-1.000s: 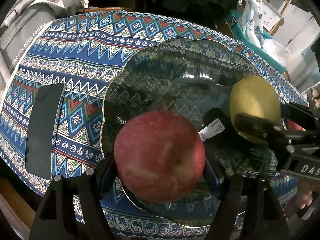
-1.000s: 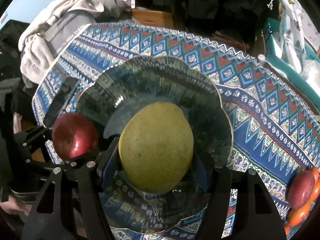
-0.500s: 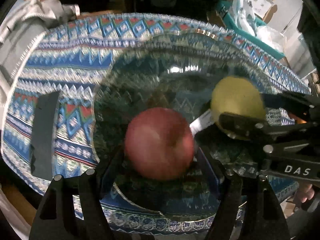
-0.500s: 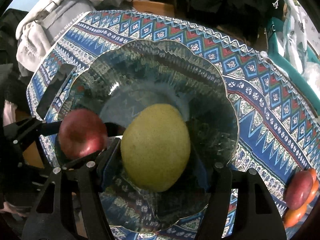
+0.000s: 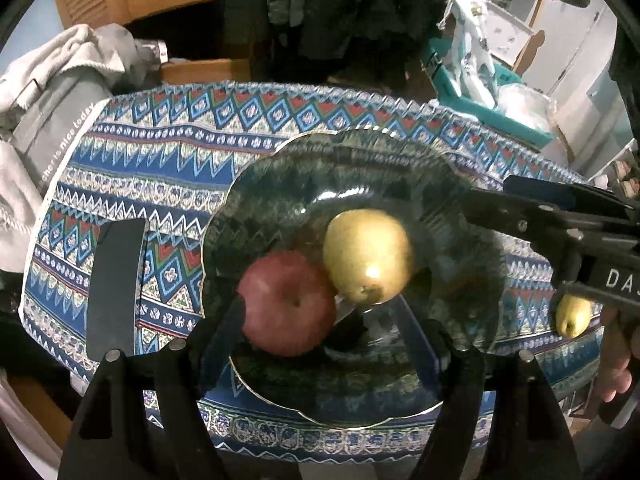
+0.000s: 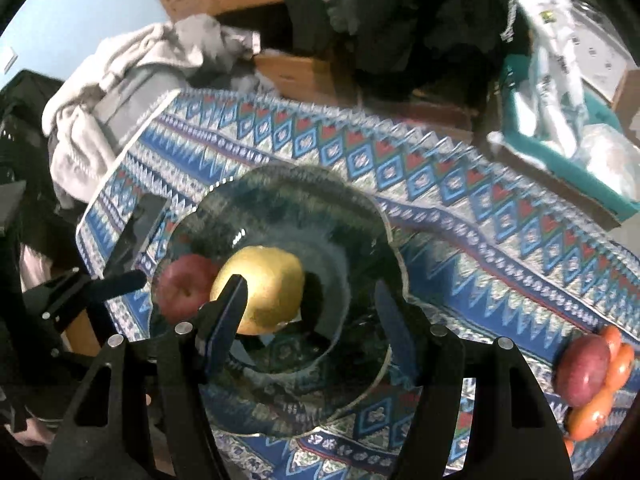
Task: Organize fruits
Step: 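Lower the pomelo and apple into the bowl and open both grippers, then withdraw both grippers from the bowl back toward the remaining fruit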
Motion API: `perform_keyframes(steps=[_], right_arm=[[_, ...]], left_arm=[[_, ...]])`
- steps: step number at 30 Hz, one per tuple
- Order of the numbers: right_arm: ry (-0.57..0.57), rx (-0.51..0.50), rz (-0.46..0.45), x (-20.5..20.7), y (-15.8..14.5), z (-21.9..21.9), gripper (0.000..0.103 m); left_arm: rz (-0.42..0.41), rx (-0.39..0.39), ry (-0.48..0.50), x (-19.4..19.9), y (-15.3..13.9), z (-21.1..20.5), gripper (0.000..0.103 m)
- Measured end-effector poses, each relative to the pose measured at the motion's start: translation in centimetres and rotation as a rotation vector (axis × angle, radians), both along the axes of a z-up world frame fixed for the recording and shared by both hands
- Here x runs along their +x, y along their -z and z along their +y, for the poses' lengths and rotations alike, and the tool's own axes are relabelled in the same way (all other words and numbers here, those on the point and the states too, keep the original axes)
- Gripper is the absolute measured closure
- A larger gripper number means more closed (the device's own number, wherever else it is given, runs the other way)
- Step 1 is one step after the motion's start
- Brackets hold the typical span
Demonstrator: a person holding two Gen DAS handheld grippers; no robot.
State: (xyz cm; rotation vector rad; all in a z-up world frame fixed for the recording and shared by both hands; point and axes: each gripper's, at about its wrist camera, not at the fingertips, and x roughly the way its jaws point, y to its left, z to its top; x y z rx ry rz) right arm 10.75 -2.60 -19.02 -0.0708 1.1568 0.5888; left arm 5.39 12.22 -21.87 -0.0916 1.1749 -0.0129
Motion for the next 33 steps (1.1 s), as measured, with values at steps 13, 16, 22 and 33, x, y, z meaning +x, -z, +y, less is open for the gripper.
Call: perform_keyframes(steps=[13,16,22,33], right_arm=[[0.098,-0.026,-0.127,-1.4,-5.8,-4.8,0.03],[0.118,-0.051,-0.15,-2.0,-6.6,-6.1,0.028],[0.158,-0.06,-0.168,-3.2,-7.9,-9.5,0.028],[0.247,-0.072,-0.211,-5.1,-9.8,-15.7,0.027]], left_arm=[[-0.087,-0.032,0.042,-0.2,-4.8,-3.2,0.025],[-0.105,-0.038,0.06,-0.3,-5.7,-4.5,0.025],[-0.13,-0.05,0.107,-0.2,-7.4,-7.1,0.024],[-0.174,-0.044,0.18,-0.9,-9.4,-11.7,0.022]])
